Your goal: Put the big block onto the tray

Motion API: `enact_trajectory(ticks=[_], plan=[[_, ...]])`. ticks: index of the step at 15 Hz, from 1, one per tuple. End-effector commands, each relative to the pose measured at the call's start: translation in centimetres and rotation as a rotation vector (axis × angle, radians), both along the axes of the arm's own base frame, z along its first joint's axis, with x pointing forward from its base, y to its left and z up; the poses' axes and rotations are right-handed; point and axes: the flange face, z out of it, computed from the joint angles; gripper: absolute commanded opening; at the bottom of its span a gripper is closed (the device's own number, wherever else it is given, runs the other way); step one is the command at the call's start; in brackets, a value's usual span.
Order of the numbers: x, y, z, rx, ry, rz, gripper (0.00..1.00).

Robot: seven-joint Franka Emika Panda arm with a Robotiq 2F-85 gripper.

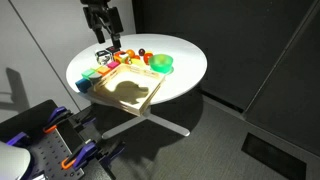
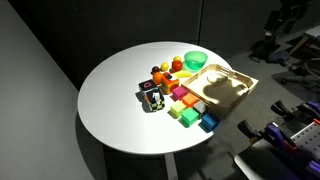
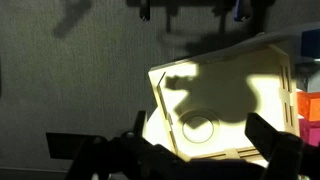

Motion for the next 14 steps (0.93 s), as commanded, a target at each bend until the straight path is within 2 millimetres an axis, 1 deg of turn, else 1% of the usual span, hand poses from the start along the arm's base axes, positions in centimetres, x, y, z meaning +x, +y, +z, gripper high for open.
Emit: enact_trajectory(ticks=[1, 5, 8, 11, 14], plan=[[0.0, 0.0, 0.0, 0.000, 0.001, 0.000, 1.00], [0.0, 0.0, 0.0, 0.000, 0.001, 0.000, 1.00], [0.8, 0.6, 0.1, -0.010, -0.018, -0.012, 1.00], [2.0, 2.0, -0.1, -0.019, -0.032, 0.000, 1.00], [3.8, 4.4, -0.6, -0.028, -0.040, 0.023, 1.00]])
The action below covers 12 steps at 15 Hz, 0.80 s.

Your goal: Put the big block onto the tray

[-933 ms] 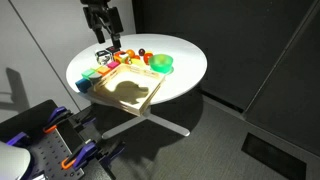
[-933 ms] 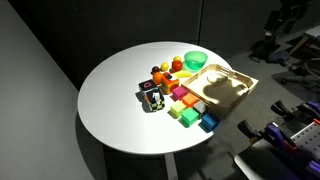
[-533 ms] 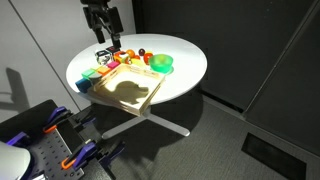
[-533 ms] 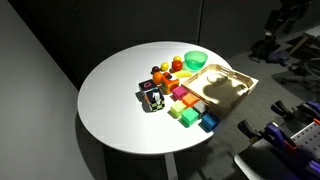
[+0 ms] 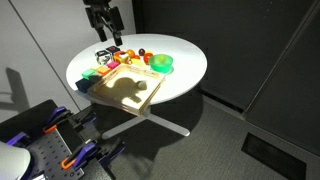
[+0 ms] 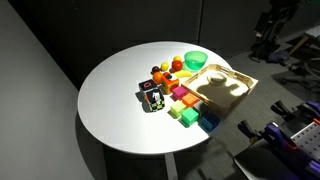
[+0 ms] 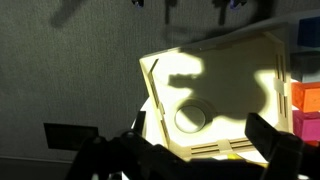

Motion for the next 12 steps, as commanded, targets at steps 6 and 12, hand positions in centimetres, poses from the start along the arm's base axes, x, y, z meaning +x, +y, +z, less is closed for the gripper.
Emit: enact_trajectory(ticks=[6, 12], plan=[[7.3, 7.4, -1.8, -0.021, 0.008, 0.087, 1.00], [12.2, 13.2, -4.5, -0.025, 0.026, 0.212, 1.00]])
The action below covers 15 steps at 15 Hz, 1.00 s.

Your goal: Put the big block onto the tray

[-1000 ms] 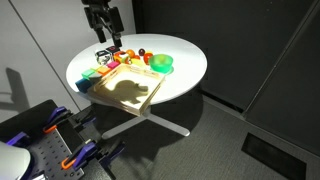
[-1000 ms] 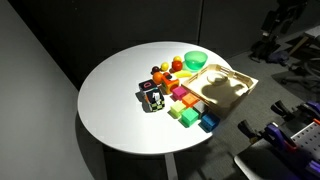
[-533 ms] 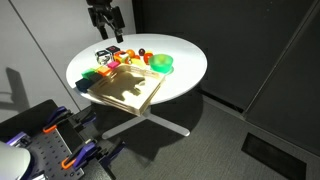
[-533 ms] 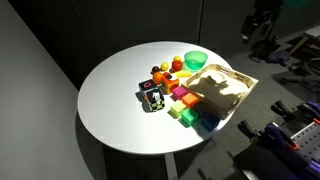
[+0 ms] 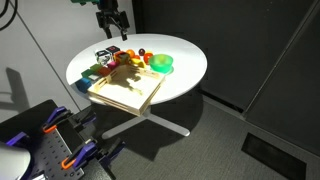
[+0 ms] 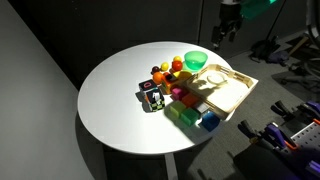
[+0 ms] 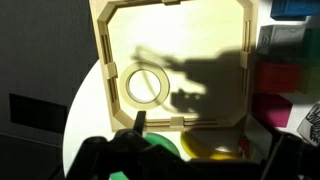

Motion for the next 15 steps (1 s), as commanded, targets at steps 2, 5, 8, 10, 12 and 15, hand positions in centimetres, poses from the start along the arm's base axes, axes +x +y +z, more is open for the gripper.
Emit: enact_trajectory(ticks=[2, 5, 8, 10, 12, 15], plan=[[4.0, 4.1, -1.6, -0.009, -0.011, 0.080, 1.00], [5.0, 6.7, -2.9, 0.026, -0.033, 0.132, 1.00], [5.1, 8.6, -4.5, 0.057, -0.045, 0.165, 1.00], [5.0, 9.4, -5.3, 0.066, -0.053, 0.185, 1.00], [4.9, 9.7, -5.9, 0.065, -0.049, 0.203, 1.00], [4.3, 9.5, -6.3, 0.054, -0.038, 0.181, 1.00]])
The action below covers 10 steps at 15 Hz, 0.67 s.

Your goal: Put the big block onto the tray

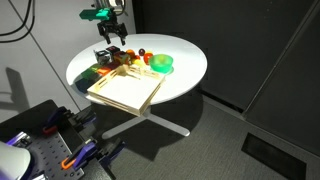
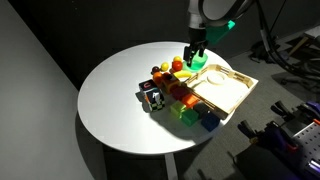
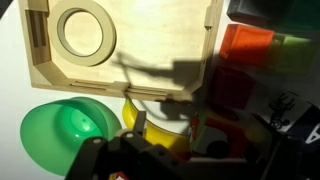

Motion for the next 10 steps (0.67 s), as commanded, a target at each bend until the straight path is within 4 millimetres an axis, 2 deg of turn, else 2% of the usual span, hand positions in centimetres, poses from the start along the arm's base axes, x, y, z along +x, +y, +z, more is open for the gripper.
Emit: enact_trajectory(ticks=[1, 5, 10], plan=[[0.0, 0.0, 0.0, 0.000, 0.001, 0.000, 1.00], [0.0, 0.0, 0.0, 0.000, 0.001, 0.000, 1.00], [-0.3, 1.8, -2.5, 0.023, 0.017, 0.038, 1.00]])
